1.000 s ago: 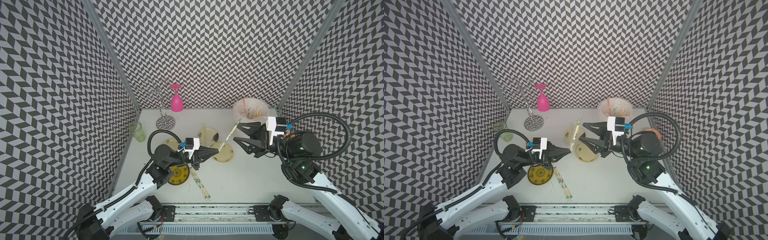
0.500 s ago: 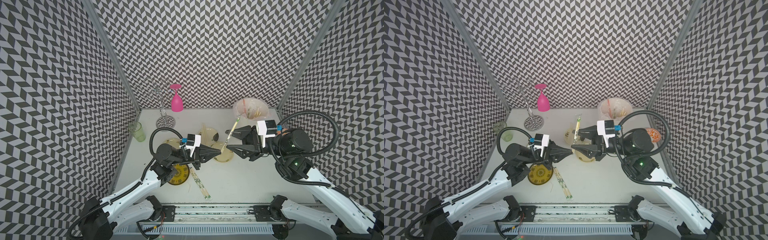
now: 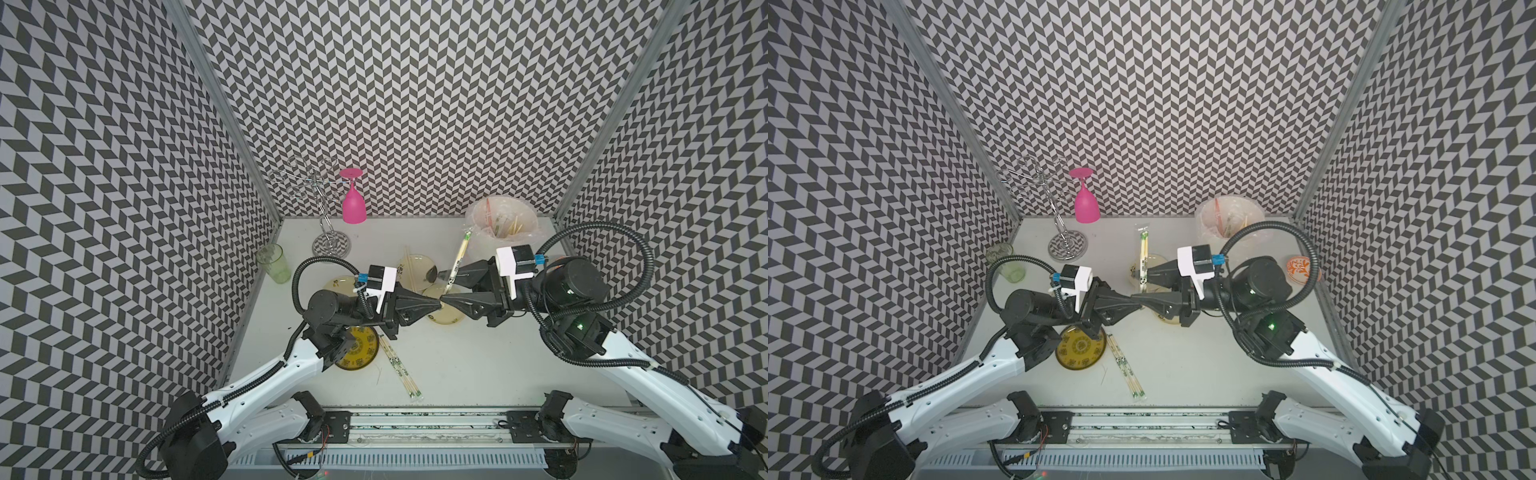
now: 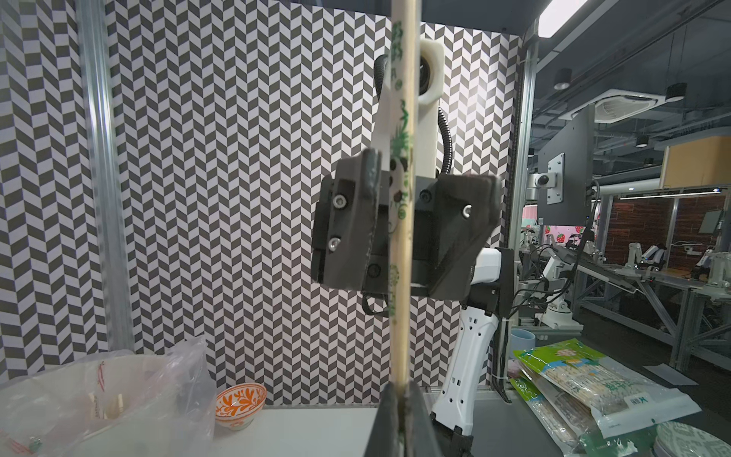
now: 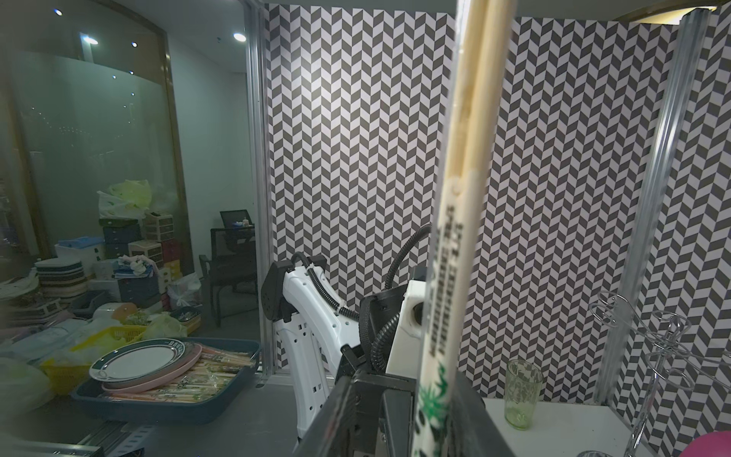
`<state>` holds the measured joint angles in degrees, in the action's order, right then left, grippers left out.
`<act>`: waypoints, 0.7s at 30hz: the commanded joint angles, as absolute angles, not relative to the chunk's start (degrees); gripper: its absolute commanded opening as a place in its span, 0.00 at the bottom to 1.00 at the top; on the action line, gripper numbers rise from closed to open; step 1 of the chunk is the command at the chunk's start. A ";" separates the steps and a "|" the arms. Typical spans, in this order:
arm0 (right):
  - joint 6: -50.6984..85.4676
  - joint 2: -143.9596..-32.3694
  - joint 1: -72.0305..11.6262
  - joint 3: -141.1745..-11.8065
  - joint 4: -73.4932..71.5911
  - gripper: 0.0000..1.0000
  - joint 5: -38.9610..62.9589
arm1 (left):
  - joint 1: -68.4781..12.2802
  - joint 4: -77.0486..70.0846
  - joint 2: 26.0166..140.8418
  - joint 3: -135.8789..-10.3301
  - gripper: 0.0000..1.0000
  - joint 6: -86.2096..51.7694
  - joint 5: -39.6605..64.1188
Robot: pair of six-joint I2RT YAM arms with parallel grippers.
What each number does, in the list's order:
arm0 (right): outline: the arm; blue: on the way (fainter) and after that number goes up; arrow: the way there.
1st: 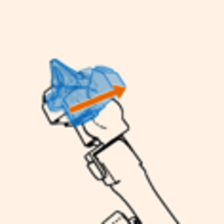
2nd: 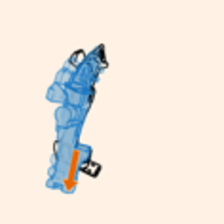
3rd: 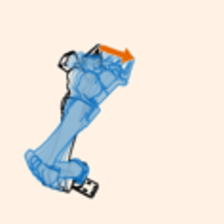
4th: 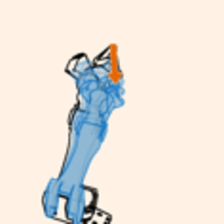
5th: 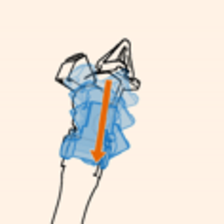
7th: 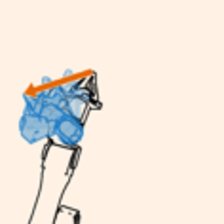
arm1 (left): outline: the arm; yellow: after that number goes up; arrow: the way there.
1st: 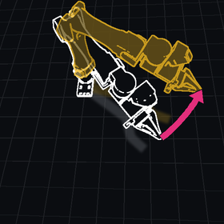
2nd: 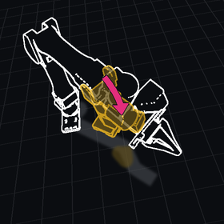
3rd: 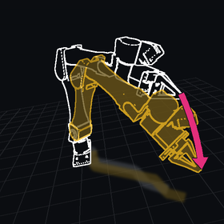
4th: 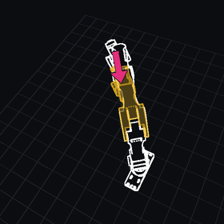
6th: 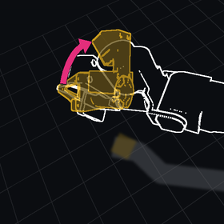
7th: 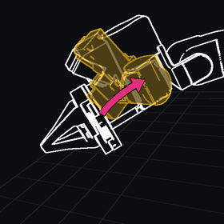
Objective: Remove the packaging of disposable chopsticks
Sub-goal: Pick up the disposable chopsticks from the center of the board.
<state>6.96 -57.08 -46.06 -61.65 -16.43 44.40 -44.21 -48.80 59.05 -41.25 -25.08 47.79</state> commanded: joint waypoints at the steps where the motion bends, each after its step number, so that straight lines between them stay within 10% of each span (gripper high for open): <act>1: 7.10 -57.43 -46.67 -60.83 -19.84 0.36 44.64 | -44.12 -52.45 59.34 -43.41 0.00 -27.24 49.19; 19: 9.04 -57.65 -47.37 -60.38 -21.55 0.00 42.72 | -44.07 -57.69 59.88 -42.72 0.00 -30.18 48.77; 20: 9.16 -57.20 -47.30 -60.38 -21.38 0.00 41.12 | -43.90 -57.10 59.72 -42.75 0.04 -29.73 48.38; 21: 9.23 -56.61 -47.37 -60.37 -20.96 0.00 38.75 | -43.83 -56.09 59.34 -42.72 0.39 -28.97 47.97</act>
